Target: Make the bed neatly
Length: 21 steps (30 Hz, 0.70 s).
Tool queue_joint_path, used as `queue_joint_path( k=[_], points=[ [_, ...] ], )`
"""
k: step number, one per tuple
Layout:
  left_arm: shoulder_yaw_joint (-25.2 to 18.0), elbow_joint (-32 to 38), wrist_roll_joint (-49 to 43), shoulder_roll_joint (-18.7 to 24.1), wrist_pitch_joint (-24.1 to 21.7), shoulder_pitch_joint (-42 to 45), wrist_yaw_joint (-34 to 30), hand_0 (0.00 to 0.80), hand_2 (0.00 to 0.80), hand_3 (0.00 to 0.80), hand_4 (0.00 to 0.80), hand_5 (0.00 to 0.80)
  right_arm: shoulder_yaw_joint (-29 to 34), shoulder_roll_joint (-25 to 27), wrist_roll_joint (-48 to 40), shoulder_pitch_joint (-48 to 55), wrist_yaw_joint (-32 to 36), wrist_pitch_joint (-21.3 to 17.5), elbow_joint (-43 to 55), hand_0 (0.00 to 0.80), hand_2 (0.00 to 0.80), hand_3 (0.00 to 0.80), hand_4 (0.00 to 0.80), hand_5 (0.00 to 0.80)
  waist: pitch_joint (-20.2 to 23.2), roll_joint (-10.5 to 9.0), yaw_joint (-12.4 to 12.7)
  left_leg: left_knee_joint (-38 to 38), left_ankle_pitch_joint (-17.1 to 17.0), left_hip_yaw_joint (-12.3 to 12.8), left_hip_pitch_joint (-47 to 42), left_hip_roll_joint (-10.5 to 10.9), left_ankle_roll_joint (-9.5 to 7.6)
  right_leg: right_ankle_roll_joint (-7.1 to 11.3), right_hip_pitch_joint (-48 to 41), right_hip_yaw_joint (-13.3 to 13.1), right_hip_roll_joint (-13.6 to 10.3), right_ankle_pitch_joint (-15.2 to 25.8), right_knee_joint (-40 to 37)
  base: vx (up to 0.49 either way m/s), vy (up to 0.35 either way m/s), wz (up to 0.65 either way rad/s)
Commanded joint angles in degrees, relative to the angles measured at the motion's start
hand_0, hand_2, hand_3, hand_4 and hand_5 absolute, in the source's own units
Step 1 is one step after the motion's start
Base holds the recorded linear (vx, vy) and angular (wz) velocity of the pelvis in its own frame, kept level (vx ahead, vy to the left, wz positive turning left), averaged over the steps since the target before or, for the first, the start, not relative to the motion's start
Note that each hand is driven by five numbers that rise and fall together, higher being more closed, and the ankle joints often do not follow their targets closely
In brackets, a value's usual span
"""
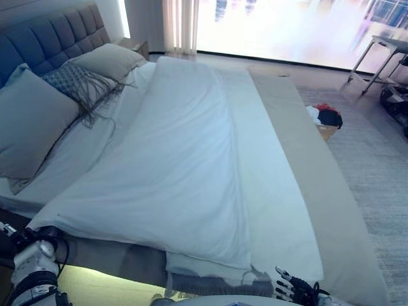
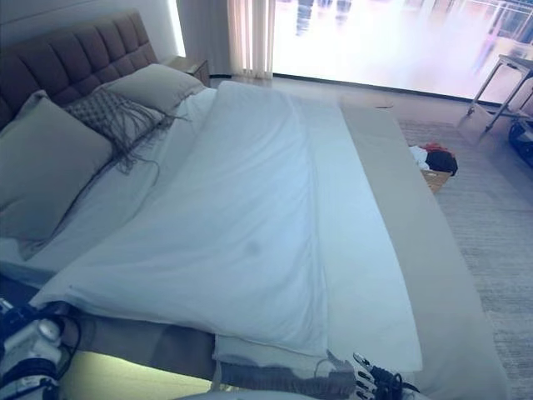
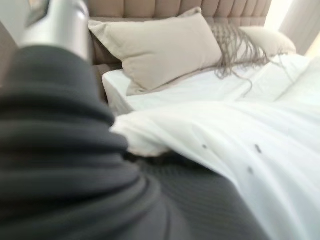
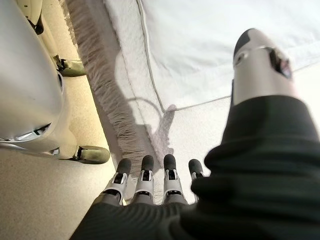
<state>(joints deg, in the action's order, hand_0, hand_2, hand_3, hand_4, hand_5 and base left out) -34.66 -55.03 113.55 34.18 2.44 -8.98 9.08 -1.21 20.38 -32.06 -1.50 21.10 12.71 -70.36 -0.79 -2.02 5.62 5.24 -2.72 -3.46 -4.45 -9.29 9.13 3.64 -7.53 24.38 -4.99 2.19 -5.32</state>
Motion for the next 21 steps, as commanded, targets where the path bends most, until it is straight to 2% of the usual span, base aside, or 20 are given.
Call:
queue_joint_path(
  k=[1, 4, 12, 14, 16, 19, 21],
  points=[
    [-20.37, -5.94, -0.55, 30.07, -11.63, 6.1, -5.16, 0.0, 0.0, 0.0, 0.0, 0.0, -0.94, 4.61, -0.32, -0.65, 0.48, -0.71, -3.86, 0.0, 0.0, 0.0, 0.0, 0.0, 1.17, 2.9, 9.4, -0.41, 2.39, -0.74, 1.22, 5.44, -3.77, 6.2, -3.91, 0.42, -9.16, -2.29, 1.0, -0.064, 0.037, -0.07],
    [-21.94, -8.09, -0.55, 29.18, -9.76, 8.78, -4.64, 0.0, 0.0, 0.0, 0.0, 0.0, -0.68, 4.47, -0.67, -0.77, 0.45, -0.57, -4.05, 0.0, 0.0, 0.0, 0.0, 0.0, 0.9, 2.36, 10.36, -0.39, 2.43, -1.79, 1.6, 5.8, -3.96, 6.21, -3.75, 1.09, -9.25, -2.52, 1.47, -0.067, 0.019, -0.03],
    [-21.94, -11.78, -0.55, 21.8, -6.12, 13.49, -5.17, 0.0, 0.0, 0.0, 0.0, 0.0, -1.7, 4.78, -1.04, -2.74, 2.17, -0.91, -2.78, 0.0, 0.0, 0.0, 0.0, 0.0, -0.82, 0.14, 12.45, -0.64, 2.74, -3.83, 1.87, 6.05, -4.39, 5.95, -3.51, 2.04, -8.85, -3.33, 2.46, -0.075, 0.011, 0.01],
    [-21.81, -12.76, -0.55, 21.15, -2.95, 14.79, -6.14, 0.0, 0.0, 0.0, 0.0, 0.0, -2.13, 5.0, -0.68, -3.28, 2.53, -0.89, -2.27, 0.0, 0.0, 0.0, 0.0, 0.0, -1.13, -0.17, 12.73, -0.73, 2.87, -4.06, 1.77, 6.02, -4.48, 5.89, -3.37, 2.01, -8.85, -3.51, 2.8, -0.059, 0.026, 0.0],
    [-19.41, -14.55, -0.55, 20.39, 4.1, 16.23, -10.87, 0.0, 0.0, 0.0, 0.0, 0.0, -2.8, 5.05, -0.79, -3.81, 2.57, -0.87, -2.07, 0.0, 0.0, 0.0, 0.0, 0.0, -1.55, -0.52, 13.04, -0.93, 3.09, -4.45, 1.6, 6.0, -4.63, 5.69, -3.1, 1.95, -8.9, -3.73, 3.53, -0.039, 0.008, 0.01],
    [-15.37, -16.3, -11.21, 18.38, 13.65, 15.39, -15.67, 0.0, 0.0, 0.0, 0.0, 0.0, -2.76, 4.58, -1.93, -3.72, 2.41, -1.62, -2.01, 0.0, 0.0, 0.0, 0.0, 0.0, -2.37, -1.23, 13.25, -2.04, 3.85, -4.52, 1.71, 5.78, -4.77, 5.51, -2.76, 2.04, -9.15, -3.89, 4.67, -0.014, -0.023, 0.06],
    [-13.43, -16.58, -17.64, 16.49, 15.7, 14.31, -15.71, 0.0, 0.0, 0.0, 0.0, 0.0, -2.61, 3.61, -2.66, -3.78, 1.97, -2.42, -1.72, 0.0, 0.0, 0.0, 0.0, 0.0, -3.15, -1.73, 13.42, -3.11, 4.29, -4.54, 2.34, 5.69, -4.89, 5.33, -2.34, 2.1, -9.32, -4.0, 5.52, -0.022, -0.051, 0.2]
  ],
)
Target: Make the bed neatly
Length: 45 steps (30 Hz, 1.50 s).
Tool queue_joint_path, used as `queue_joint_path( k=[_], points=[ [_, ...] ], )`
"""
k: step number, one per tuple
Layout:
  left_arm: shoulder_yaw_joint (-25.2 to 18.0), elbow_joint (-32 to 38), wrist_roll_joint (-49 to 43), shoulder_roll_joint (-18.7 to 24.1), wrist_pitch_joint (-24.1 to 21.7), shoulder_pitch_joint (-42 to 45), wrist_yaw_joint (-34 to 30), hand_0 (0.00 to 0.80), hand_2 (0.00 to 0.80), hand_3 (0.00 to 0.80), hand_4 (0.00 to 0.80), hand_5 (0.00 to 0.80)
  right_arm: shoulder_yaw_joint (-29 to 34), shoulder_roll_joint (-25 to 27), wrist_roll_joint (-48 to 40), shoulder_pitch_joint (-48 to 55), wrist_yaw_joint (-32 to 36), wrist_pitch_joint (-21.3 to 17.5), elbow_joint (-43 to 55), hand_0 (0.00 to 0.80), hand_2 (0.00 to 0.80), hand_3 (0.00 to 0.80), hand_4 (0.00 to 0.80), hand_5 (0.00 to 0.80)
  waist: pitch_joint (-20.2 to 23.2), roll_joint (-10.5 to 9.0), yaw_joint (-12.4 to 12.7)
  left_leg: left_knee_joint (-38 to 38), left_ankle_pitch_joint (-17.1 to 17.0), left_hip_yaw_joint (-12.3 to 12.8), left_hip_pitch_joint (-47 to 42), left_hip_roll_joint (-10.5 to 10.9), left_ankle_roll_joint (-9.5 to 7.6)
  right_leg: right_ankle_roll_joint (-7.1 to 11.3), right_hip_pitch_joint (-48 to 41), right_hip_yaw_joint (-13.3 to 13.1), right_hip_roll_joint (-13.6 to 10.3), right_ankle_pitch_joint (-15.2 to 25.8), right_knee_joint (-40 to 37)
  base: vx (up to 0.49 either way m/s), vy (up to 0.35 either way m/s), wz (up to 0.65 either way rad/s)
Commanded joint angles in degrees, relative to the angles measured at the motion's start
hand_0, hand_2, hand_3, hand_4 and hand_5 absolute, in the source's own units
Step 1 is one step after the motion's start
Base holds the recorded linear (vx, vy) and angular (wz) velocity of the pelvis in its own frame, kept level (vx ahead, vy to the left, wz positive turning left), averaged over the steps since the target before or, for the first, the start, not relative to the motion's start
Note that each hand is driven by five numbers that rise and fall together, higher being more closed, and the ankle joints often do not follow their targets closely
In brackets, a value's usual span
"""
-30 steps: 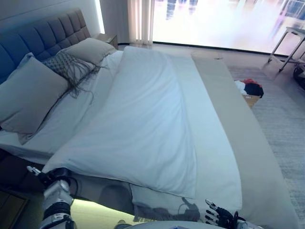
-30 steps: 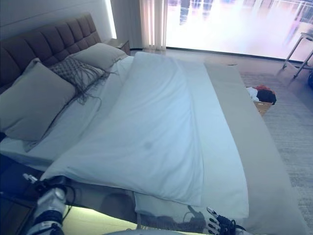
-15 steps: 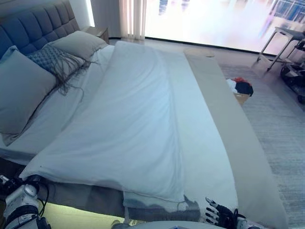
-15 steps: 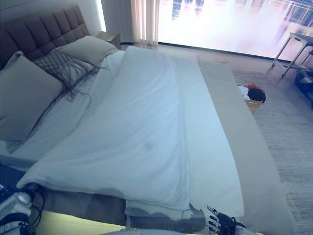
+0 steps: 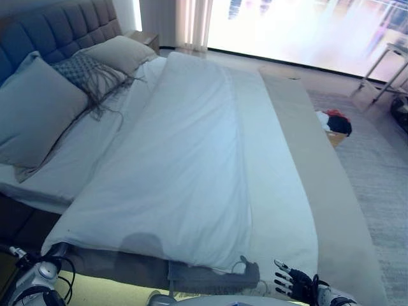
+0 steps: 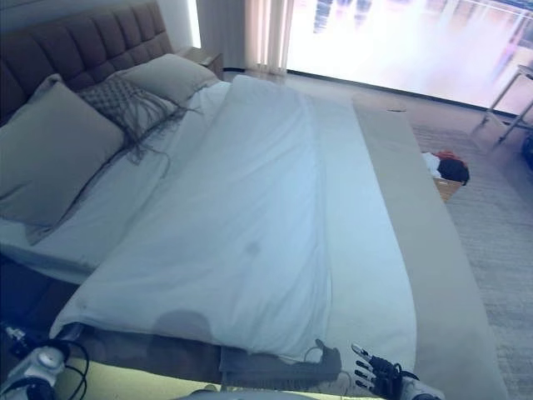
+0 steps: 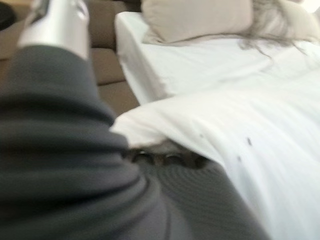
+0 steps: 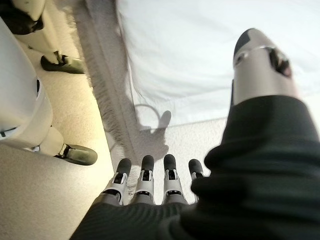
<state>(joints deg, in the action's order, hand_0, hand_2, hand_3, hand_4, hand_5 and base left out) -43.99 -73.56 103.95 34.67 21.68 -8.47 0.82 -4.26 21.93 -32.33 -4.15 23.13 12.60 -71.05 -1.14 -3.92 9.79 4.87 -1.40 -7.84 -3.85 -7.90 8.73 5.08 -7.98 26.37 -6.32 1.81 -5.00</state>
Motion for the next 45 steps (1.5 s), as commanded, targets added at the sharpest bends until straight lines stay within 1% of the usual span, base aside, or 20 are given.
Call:
queue_joint_path(
  k=[1, 3, 4, 7, 11, 13, 16, 19, 23, 24, 25, 26, 29, 30, 32, 33, 35, 38, 42, 45],
  points=[
    [-3.86, 1.88, -8.97, 15.73, -3.5, 13.62, -7.3, 0.0, 0.0, 0.0, 0.0, 0.0, 0.49, 1.92, -2.51, -1.11, -0.08, -2.48, -0.98, 0.0, 0.0, 0.0, 0.0, 0.0, -2.91, 0.1, 9.29, -2.94, 3.05, -0.18, 1.87, 4.3, -4.5, 3.85, -1.78, 0.13, -8.03, -3.67, 5.39, -0.031, -0.068, 0.26],
    [-3.05, 1.5, -18.52, 13.98, -1.82, 14.07, -6.23, 0.0, 0.0, 0.0, 0.0, 0.0, 0.55, 0.56, -2.96, -0.95, -0.43, -3.68, -0.48, 0.0, 0.0, 0.0, 0.0, 0.0, -3.87, -0.23, 9.48, -3.67, 3.19, -0.48, 2.72, 4.28, -4.65, 3.71, -0.93, 0.03, -8.17, -3.59, 6.22, -0.04, -0.065, 0.29],
    [-2.27, 0.82, -25.92, 13.04, 0.49, 14.66, -8.33, 0.0, 0.0, 0.0, 0.0, 0.0, 0.66, 0.08, -2.84, -0.93, -0.3, -4.08, -0.3, 0.0, 0.0, 0.0, 0.0, 0.0, -4.29, -0.41, 9.38, -3.66, 3.17, -0.46, 2.87, 4.26, -4.7, 3.75, -0.54, -0.04, -8.17, -3.4, 6.39, -0.033, -0.06, 0.33],
    [1.59, -2.62, -37.75, 9.95, 2.82, 14.74, -16.16, 0.0, 0.0, 0.0, 0.0, 0.0, 1.65, 0.09, -2.27, -1.09, 0.59, -4.26, 0.11, 0.0, 0.0, 0.0, 0.0, 0.0, -4.95, -0.46, 8.95, -3.6, 3.08, 0.03, 3.07, 4.43, -5.07, 4.02, -0.28, -0.46, -8.11, -3.03, 6.33, -0.034, -0.026, 0.4],
    [7.12, -6.54, -48.52, 5.6, 1.44, 16.31, -23.65, 0.0, 0.0, 0.0, 0.0, 0.0, 2.88, 0.31, -2.23, -1.19, 0.81, -4.39, 0.28, 0.0, 0.0, 0.0, 0.0, 0.0, -5.82, 0.1, 8.6, -4.04, 3.05, 0.63, 3.75, 4.63, -5.46, 3.92, 0.75, -0.87, -8.42, -2.82, 6.91, -0.054, -0.002, 0.52],
    [10.01, -7.26, -51.86, 3.24, -0.1, 16.87, -25.2, 0.0, 0.0, 0.0, 0.0, 0.0, 3.55, 0.5, -2.43, -1.29, 0.81, -4.25, 0.24, 0.0, 0.0, 0.0, 0.0, 0.0, -6.23, 0.34, 8.47, -4.28, 3.09, 0.97, 3.95, 4.72, -5.7, 3.84, 1.1, -0.95, -8.49, -2.87, 7.33, -0.052, -0.009, 0.91],
    [12.35, -7.75, -51.56, 0.79, -1.16, 17.83, -23.88, 0.0, 0.0, 0.0, 0.0, 0.0, 4.33, 1.27, -3.47, -1.61, 1.08, -3.99, -0.12, 0.0, 0.0, 0.0, 0.0, 0.0, -6.76, 0.85, 8.46, -4.86, 3.22, 1.18, 4.09, 4.81, -5.84, 3.67, 1.38, -0.99, -8.64, -3.02, 7.89, -0.048, -0.013, 0.83],
    [12.36, -8.62, -53.48, -0.35, -1.84, 18.81, -22.73, 0.0, 0.0, 0.0, 0.0, 0.0, 5.02, 1.44, -3.81, -1.76, 1.21, -3.96, -0.24, 0.0, 0.0, 0.0, 0.0, 0.0, -7.05, 1.05, 8.46, -5.32, 3.41, 1.32, 4.12, 4.83, -5.87, 3.52, 1.54, -1.01, -8.73, -3.03, 8.21, -0.035, -0.027, 0.45],
    [13.16, -10.79, -60.21, -2.05, -9.56, 20.3, -16.42, 0.0, 0.0, 0.0, 0.0, 0.0, 5.55, 1.19, -4.74, -1.67, 1.21, -4.3, -0.23, 0.0, 0.0, 0.0, 0.0, 0.0, -7.22, 1.59, 7.75, -5.33, 3.67, 1.97, 3.04, 4.74, -5.76, 3.54, 1.5, -1.39, -8.79, -2.76, 8.41, -0.008, -0.031, 0.08],
    [14.28, -10.9, -65.3, -2.32, -13.95, 20.28, -12.53, 0.0, 0.0, 0.0, 0.0, 0.0, 5.29, 1.33, -4.52, -1.41, 1.54, -4.36, -0.04, 0.0, 0.0, 0.0, 0.0, 0.0, -6.79, 1.78, 7.07, -4.92, 3.64, 2.55, 2.38, 4.63, -5.69, 3.61, 1.44, -1.73, -8.65, -2.55, 8.01, 0.016, -0.009, -0.24],
    [15.56, -10.78, -70.02, -2.36, -16.91, 20.1, -10.36, 0.0, 0.0, 0.0, 0.0, 0.0, 5.02, 1.44, -4.45, -1.31, 1.67, -4.38, 0.13, 0.0, 0.0, 0.0, 0.0, 0.0, -6.56, 1.87, 6.67, -4.61, 3.57, 2.91, 2.04, 4.55, -5.63, 3.66, 1.45, -2.0, -8.55, -2.37, 7.67, 0.017, -0.008, -0.35],
    [18.2, -10.19, -75.44, -2.49, -20.0, 19.57, -7.39, 0.0, 0.0, 0.0, 0.0, 0.0, 4.48, 1.62, -4.24, -1.22, 1.95, -4.27, 0.46, 0.0, 0.0, 0.0, 0.0, 0.0, -6.22, 1.93, 6.12, -4.23, 3.42, 3.43, 1.72, 4.43, -5.58, 3.74, 1.52, -2.35, -8.44, -2.15, 7.3, 0.007, -0.01, -0.44],
    [26.46, -7.94, -84.27, -3.29, -25.62, 17.3, -0.41, 0.0, 0.0, 0.0, 0.0, 0.0, 2.42, 2.12, -2.71, -1.03, 2.53, -4.27, 1.51, 0.0, 0.0, 0.0, 0.0, 0.0, -5.33, 2.07, 4.4, -3.2, 2.76, 5.27, 1.14, 4.07, -5.49, 4.06, 1.86, -3.26, -8.19, -1.31, 6.2, -0.003, -0.016, -0.33],
    [31.92, -5.3, -84.89, -3.71, -26.47, 15.81, 2.59, 0.0, 0.0, 0.0, 0.0, 0.0, 0.79, 2.79, -0.57, -0.82, 2.97, -3.88, 3.26, 0.0, 0.0, 0.0, 0.0, 0.0, -5.06, 2.25, 3.16, -2.26, 2.41, 6.8, 0.37, 3.59, -5.27, 4.32, 1.9, -4.06, -7.88, -0.87, 5.43, -0.021, -0.027, -0.28],
    [36.66, -1.69, -84.8, -4.71, -27.09, 14.65, 5.15, 0.0, 0.0, 0.0, 0.0, 0.0, -1.04, 3.58, 2.75, -0.01, 4.17, -4.35, 5.12, 0.0, 0.0, 0.0, 0.0, 0.0, -4.39, 2.19, 1.52, -1.35, 1.77, 8.19, 0.29, 3.36, -5.1, 4.66, 2.33, -4.98, -7.63, 0.04, 4.16, -0.035, -0.029, -0.38],
    [37.51, -0.94, -85.65, -4.93, -27.9, 14.45, 5.05, 0.0, 0.0, 0.0, 0.0, 0.0, -1.49, 3.74, 3.97, 0.35, 4.43, -4.49, 5.62, 0.0, 0.0, 0.0, 0.0, 0.0, -4.23, 2.2, 1.19, -1.08, 1.61, 8.61, 0.16, 3.26, -5.01, 4.72, 2.38, -5.25, -7.55, 0.27, 3.85, -0.026, -0.044, -0.44],
    [41.07, 1.19, -85.86, -5.93, -27.3, 12.96, 5.29, 0.0, 0.0, 0.0, 0.0, 0.0, -3.14, 4.25, 6.07, 1.35, 5.96, -5.73, 6.29, 0.0, 0.0, 0.0, 0.0, 0.0, -3.54, 2.09, -0.16, -0.05, 1.05, 9.55, 0.02, 3.16, -4.67, 4.92, 2.47, -5.86, -7.15, 1.36, 2.33, -0.014, -0.064, -0.55],
    [45.26, 1.98, -86.08, -7.9, -27.35, 10.02, 5.29, 0.0, 0.0, 0.0, 0.0, 0.0, -3.51, 3.35, 5.87, 2.5, 5.61, -5.11, 5.01, 0.0, 0.0, 0.0, 0.0, 0.0, -2.56, 1.74, -2.51, 0.13, 1.03, 10.95, 0.22, 3.11, -4.34, 4.95, 2.76, -7.41, -6.38, 2.64, 0.45, 0.008, -0.077, -0.58],
    [49.9, 2.33, -89.1, -10.75, -27.52, 6.8, 4.62, 0.0, 0.0, 0.0, 0.0, 0.0, -3.06, 0.96, 4.17, 4.03, 3.56, -5.29, 1.98, 0.0, 0.0, 0.0, 0.0, 0.0, -1.54, 1.7, -4.85, 0.13, 1.21, 12.59, 0.37, 2.82, -4.08, 4.81, 3.85, -9.38, -5.69, 2.93, 0.0, 0.023, -0.066, -0.42],
    [53.12, 1.83, -89.58, -13.03, -26.29, 5.04, 3.84, 0.0, 0.0, 0.0, 0.0, 0.0, -1.34, -2.0, -0.07, 4.42, -0.75, -5.61, -0.34, 0.0, 0.0, 0.0, 0.0, 0.0, -0.86, 2.02, -6.79, 0.13, 1.35, 14.21, 0.15, 2.36, -3.81, 4.35, 4.53, -10.88, -4.73, 2.55, 0.0, 0.032, -0.053, -0.36]
  ],
)
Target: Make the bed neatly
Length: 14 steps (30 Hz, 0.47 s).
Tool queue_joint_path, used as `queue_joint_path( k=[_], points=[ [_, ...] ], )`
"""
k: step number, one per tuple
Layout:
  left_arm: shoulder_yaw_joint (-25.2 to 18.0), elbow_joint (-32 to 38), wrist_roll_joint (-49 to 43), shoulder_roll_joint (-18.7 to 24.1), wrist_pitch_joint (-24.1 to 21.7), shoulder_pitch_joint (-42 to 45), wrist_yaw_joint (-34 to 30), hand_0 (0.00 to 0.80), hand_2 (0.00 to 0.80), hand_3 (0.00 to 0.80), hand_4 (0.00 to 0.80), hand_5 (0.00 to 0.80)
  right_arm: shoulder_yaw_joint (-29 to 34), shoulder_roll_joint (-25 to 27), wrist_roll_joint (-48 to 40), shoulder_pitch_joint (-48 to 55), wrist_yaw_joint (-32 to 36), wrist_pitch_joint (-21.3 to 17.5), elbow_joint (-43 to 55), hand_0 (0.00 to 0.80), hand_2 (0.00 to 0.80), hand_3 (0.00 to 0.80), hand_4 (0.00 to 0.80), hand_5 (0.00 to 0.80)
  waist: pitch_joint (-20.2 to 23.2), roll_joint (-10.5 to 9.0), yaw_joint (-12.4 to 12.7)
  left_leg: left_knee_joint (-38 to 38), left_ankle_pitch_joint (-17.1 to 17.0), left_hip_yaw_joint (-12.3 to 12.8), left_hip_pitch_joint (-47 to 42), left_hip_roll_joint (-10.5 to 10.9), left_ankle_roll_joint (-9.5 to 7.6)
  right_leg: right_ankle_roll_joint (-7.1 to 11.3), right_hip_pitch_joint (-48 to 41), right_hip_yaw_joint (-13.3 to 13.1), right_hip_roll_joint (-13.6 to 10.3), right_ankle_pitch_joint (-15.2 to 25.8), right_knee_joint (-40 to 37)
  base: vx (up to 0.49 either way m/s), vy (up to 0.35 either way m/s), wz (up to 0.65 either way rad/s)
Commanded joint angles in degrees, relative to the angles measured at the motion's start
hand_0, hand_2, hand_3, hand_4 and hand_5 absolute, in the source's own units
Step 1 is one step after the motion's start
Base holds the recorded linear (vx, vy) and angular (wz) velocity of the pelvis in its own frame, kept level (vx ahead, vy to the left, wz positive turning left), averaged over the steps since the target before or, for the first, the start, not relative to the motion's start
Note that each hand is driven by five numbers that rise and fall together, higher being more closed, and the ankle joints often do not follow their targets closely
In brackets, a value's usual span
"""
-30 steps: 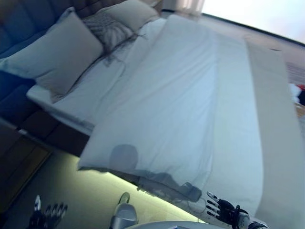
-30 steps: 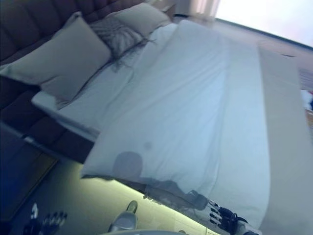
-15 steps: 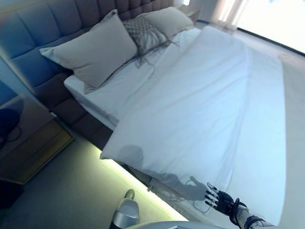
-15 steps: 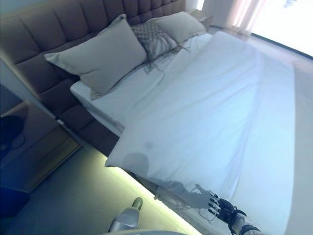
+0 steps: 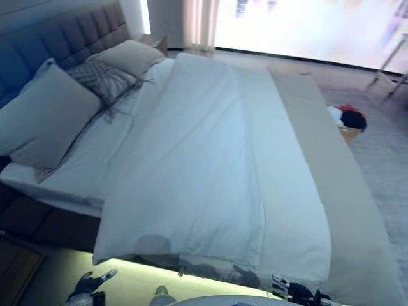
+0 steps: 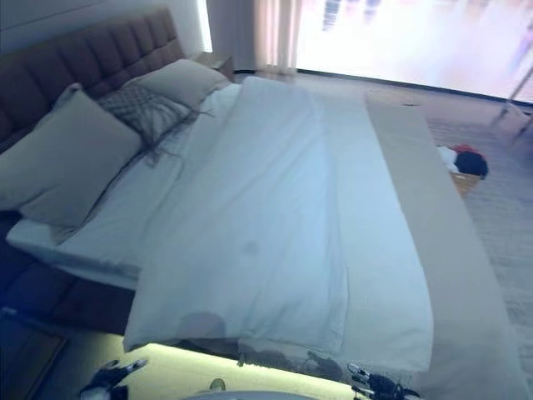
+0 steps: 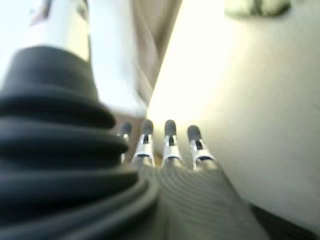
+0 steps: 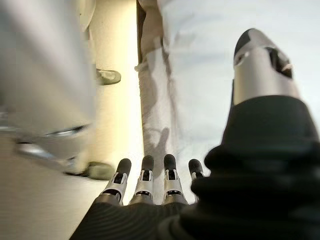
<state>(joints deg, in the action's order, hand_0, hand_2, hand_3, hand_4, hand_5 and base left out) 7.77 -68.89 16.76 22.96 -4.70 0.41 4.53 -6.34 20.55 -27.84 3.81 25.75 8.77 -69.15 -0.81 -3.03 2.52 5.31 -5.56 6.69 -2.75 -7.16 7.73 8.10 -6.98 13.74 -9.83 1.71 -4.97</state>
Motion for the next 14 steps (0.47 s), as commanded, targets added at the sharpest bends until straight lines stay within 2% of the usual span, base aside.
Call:
queue_joint_path(
  k=[1, 3, 6, 10, 14],
  points=[
    [2.03, -3.28, -2.75, -1.89, 0.38, -4.28, -0.11, 0.0, 0.0, 0.0, 0.0, 0.0, 1.36, -1.3, -5.21, -3.61, -4.23, -1.74, -2.96, 0.0, 0.0, 0.0, 0.0, 0.0, -1.01, 1.22, -0.04, -0.31, 5.6, 0.11, -1.08, 1.49, -2.73, 1.17, 3.62, 1.36, -0.93, 2.45, -0.03, 0.028, -0.037, -0.37],
    [3.69, -4.35, -5.01, -3.26, 0.1, -5.03, -1.38, 0.0, 0.0, 0.0, 0.0, 0.0, 2.39, -2.54, -7.68, -3.78, -8.02, -1.29, -4.41, 0.0, 0.0, 0.0, 0.0, 0.0, -0.65, 1.39, -1.11, -0.31, 5.81, 0.91, -1.46, 1.29, -2.76, 0.81, 3.6, 0.6, -0.34, 2.09, -0.03, 0.037, -0.037, -0.32],
    [5.59, -5.04, -2.87, -5.82, 0.92, -5.36, -2.56, 0.0, 0.0, 0.0, 0.0, 0.0, 3.11, -4.14, -7.63, -3.99, -10.47, -1.13, -6.74, 0.0, 0.0, 0.0, 0.0, 0.0, -0.46, 1.81, -2.45, -0.31, 6.18, 2.47, -2.69, 0.82, -2.89, 0.27, 3.12, -0.67, 0.21, 1.7, -0.03, 0.05, -0.028, -0.22],
    [7.14, -6.03, -1.8, -9.24, 1.96, -5.1, -4.18, 0.0, 0.0, 0.0, 0.0, 0.0, 1.82, -6.32, -5.46, -4.51, -11.76, -0.99, -8.19, 0.0, 0.0, 0.0, 0.0, 0.0, -0.31, 2.31, -3.44, -0.31, 6.4, 3.48, -4.08, 0.42, -3.08, -0.36, 2.38, -2.35, 0.79, 1.2, -0.03, 0.088, -0.019, -0.23],
    [8.45, -6.48, -1.39, -11.3, 2.75, -4.31, -5.7, 0.0, 0.0, 0.0, 0.0, 0.0, -0.26, -7.85, -4.64, -4.74, -12.19, -1.26, -7.83, 0.0, 0.0, 0.0, 0.0, 0.0, -0.37, 2.52, -3.76, -0.31, 6.34, 4.05, -4.86, 0.12, -3.14, -0.54, 1.8, -2.66, 0.87, 1.03, -0.03, 0.071, -0.013, -0.12]
  ],
)
